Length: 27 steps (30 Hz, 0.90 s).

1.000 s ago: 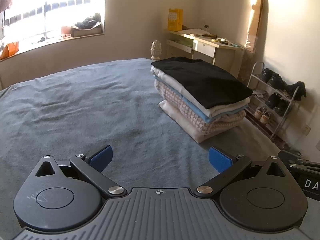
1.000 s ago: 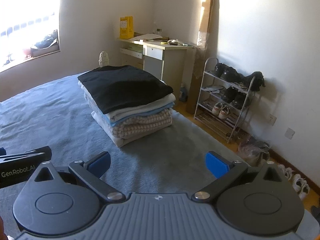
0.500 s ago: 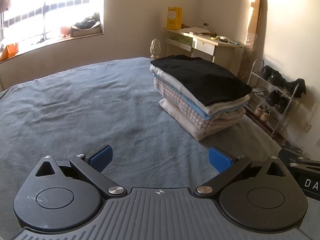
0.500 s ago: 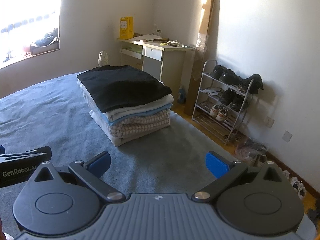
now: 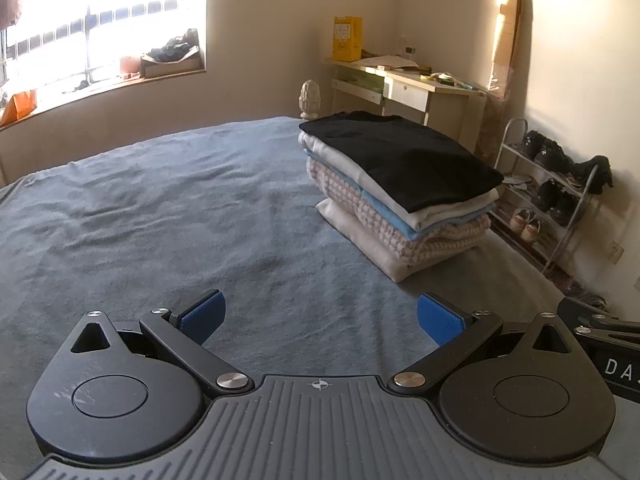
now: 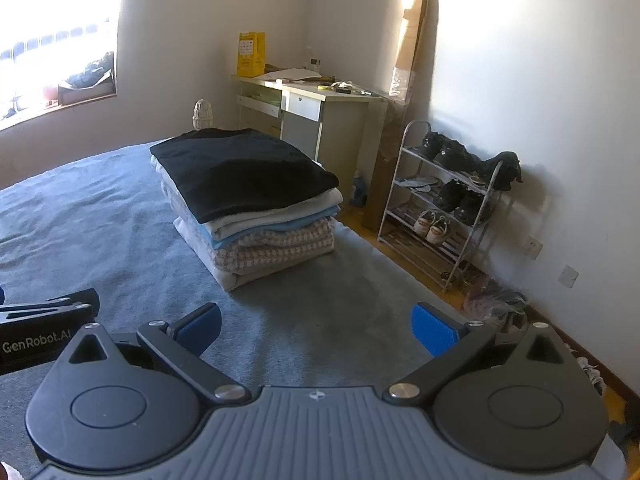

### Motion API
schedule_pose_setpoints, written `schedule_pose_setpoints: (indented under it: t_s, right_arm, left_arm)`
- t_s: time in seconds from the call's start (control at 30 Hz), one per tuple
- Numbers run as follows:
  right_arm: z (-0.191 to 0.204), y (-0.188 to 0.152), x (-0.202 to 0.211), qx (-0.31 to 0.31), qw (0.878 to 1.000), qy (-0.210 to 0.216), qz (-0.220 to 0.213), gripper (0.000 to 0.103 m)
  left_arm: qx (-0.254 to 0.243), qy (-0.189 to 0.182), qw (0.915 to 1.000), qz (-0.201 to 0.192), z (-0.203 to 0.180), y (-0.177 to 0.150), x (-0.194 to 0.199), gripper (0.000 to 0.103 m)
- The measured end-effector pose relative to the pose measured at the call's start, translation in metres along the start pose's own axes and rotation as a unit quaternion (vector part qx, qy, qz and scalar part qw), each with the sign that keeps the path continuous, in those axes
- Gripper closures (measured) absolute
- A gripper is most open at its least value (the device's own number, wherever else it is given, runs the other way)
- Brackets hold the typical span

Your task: Fold clothes

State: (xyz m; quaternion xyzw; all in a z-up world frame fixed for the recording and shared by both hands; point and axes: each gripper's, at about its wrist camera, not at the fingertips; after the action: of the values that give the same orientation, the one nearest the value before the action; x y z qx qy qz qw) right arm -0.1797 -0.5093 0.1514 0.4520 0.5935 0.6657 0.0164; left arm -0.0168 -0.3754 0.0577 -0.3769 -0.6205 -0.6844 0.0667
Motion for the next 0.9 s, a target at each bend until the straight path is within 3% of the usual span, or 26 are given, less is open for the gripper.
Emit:
schedule_pose_setpoints:
  t_s: [0.4, 0.9]
  right_arm:
    - [-0.013, -0.002, -0.005, -0.010, 1.000, -0.022, 0.000, 0.000]
    - [-0.016, -0.007, -0.008, -0.013, 1.000, -0.019, 0.010, 0.000]
  left_arm:
    - [-0.001, -0.004, 0.9999, 0.011, -0.013, -0.008, -0.003, 0.000]
    - [-0.010, 0.000, 0.9998, 0.018, -0.022, -0.013, -0.005, 0.000]
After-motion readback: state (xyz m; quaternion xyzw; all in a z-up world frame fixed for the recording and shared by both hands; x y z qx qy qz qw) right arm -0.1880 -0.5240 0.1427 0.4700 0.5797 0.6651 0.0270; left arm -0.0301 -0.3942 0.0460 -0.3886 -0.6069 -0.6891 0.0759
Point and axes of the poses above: each gripper's, at about its wrist camera, not at the fingertips, and x roughly against the way its jaws point, z to its left, y to its top
